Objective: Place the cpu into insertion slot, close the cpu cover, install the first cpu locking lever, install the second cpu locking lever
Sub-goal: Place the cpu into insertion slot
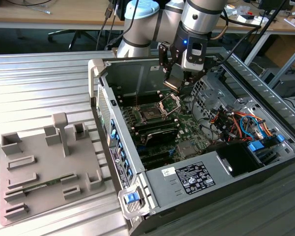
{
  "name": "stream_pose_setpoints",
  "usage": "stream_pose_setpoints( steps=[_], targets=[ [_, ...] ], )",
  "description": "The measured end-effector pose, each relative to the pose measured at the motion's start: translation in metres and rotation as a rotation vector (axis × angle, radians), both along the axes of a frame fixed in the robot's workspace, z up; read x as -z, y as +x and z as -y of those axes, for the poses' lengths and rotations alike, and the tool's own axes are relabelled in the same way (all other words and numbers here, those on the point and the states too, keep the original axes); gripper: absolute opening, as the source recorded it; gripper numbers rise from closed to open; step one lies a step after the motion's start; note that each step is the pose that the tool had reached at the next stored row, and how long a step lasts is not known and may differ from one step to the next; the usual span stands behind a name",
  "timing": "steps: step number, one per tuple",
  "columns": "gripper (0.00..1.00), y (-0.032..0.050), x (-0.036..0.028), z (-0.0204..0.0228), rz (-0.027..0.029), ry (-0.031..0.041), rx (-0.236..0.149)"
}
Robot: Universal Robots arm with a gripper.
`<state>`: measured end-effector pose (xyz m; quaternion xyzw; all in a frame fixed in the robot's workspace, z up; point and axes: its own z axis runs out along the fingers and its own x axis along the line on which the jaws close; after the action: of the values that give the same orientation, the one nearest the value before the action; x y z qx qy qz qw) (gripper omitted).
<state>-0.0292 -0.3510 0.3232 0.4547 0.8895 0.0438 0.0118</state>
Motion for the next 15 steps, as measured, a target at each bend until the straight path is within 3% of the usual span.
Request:
stream_pose_setpoints(
  steps=[15],
  targets=[
    [0.55,0.0,0.0,0.0,0.0,0.0,0.015]
  ],
)
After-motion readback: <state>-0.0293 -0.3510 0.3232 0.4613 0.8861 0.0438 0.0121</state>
